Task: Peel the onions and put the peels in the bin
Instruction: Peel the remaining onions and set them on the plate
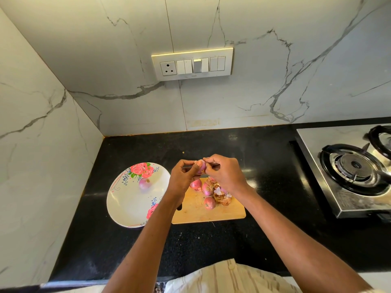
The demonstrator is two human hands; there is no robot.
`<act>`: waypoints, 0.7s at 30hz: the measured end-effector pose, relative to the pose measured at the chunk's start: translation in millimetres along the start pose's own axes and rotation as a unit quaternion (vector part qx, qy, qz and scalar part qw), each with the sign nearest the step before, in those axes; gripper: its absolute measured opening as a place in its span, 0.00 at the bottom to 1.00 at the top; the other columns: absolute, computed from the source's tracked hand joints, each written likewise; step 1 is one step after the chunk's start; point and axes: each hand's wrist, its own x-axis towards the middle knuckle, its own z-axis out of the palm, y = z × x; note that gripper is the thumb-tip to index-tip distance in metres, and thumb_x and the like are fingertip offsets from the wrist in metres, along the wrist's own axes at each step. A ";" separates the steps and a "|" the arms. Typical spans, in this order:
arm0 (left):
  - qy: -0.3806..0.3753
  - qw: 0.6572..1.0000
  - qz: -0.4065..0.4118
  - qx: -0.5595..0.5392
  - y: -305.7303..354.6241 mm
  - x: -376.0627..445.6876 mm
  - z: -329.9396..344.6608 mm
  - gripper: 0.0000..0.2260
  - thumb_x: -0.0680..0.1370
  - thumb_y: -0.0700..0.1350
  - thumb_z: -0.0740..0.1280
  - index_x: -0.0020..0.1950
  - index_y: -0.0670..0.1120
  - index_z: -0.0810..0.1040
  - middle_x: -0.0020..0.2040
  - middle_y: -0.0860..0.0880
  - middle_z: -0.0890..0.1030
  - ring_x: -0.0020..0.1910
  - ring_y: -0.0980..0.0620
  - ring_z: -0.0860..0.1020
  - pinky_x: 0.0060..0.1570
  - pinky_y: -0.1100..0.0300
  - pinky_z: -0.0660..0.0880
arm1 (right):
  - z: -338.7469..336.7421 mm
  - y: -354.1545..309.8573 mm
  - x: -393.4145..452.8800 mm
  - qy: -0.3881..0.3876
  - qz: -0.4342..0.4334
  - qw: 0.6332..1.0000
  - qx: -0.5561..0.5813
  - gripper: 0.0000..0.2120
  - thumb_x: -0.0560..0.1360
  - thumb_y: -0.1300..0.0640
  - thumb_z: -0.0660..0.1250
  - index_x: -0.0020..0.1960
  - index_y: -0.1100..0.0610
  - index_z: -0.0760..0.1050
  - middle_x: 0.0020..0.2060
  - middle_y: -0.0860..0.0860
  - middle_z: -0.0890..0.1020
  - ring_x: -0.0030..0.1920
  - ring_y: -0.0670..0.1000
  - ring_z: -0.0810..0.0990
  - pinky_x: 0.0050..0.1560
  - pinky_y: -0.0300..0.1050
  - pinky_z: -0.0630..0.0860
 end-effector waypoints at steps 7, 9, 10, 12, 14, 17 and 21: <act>-0.022 1.000 0.008 -0.004 0.1 -4.4 -2.7 0.21 0.71 0.58 0.72 0.59 0.48 0.78 0.56 0.48 0.84 0.54 0.50 0.84 0.60 0.49 0.80 | -2.0 -0.1 0.8 0.018 0.000 1.000 -0.021 0.11 0.76 0.57 0.74 0.58 0.58 0.84 0.47 0.50 0.87 0.46 0.45 0.85 0.47 0.36 0.82; -0.036 0.999 0.004 -0.011 0.8 -6.1 -4.4 0.19 0.73 0.56 0.71 0.59 0.49 0.78 0.56 0.48 0.84 0.55 0.49 0.84 0.61 0.49 0.80 | -6.1 1.7 1.7 0.011 0.009 1.000 -0.010 0.11 0.76 0.58 0.74 0.58 0.57 0.84 0.47 0.48 0.87 0.46 0.42 0.84 0.48 0.34 0.81; -0.042 0.999 0.001 -0.017 1.2 -6.7 -5.8 0.16 0.75 0.54 0.71 0.59 0.49 0.78 0.57 0.47 0.84 0.55 0.49 0.84 0.61 0.50 0.80 | -7.4 2.3 2.0 0.006 0.012 1.000 -0.004 0.10 0.76 0.59 0.74 0.58 0.56 0.84 0.47 0.47 0.86 0.46 0.41 0.83 0.48 0.33 0.81; -0.054 0.998 -0.007 -0.035 2.3 -7.7 -8.9 0.10 0.80 0.50 0.69 0.59 0.49 0.78 0.57 0.47 0.84 0.55 0.49 0.84 0.60 0.53 0.80 | -7.8 2.2 2.3 0.009 0.016 1.000 0.012 0.09 0.77 0.59 0.73 0.56 0.54 0.84 0.46 0.43 0.85 0.46 0.39 0.83 0.47 0.30 0.79; -0.069 0.996 -0.015 -0.050 3.6 -8.9 -10.8 0.08 0.82 0.47 0.66 0.60 0.48 0.78 0.57 0.47 0.84 0.53 0.51 0.85 0.57 0.57 0.81 | -6.9 2.6 2.7 0.018 0.028 0.999 0.037 0.07 0.78 0.59 0.72 0.55 0.53 0.85 0.46 0.42 0.85 0.47 0.39 0.83 0.47 0.30 0.79; -0.095 0.994 -0.022 -0.049 5.2 -9.6 -8.4 0.10 0.83 0.47 0.64 0.63 0.46 0.77 0.58 0.47 0.83 0.54 0.51 0.84 0.56 0.58 0.81 | -8.5 7.7 4.3 0.031 0.071 0.994 0.079 0.08 0.79 0.59 0.70 0.55 0.52 0.84 0.47 0.43 0.86 0.49 0.40 0.83 0.49 0.33 0.80; -0.116 0.991 -0.040 -0.047 0.8 -10.7 -8.8 0.11 0.84 0.47 0.63 0.64 0.45 0.77 0.58 0.47 0.84 0.56 0.48 0.84 0.56 0.57 0.81 | -5.7 16.5 6.7 0.023 0.132 0.984 0.118 0.06 0.78 0.58 0.72 0.53 0.50 0.84 0.47 0.42 0.86 0.51 0.41 0.83 0.52 0.39 0.82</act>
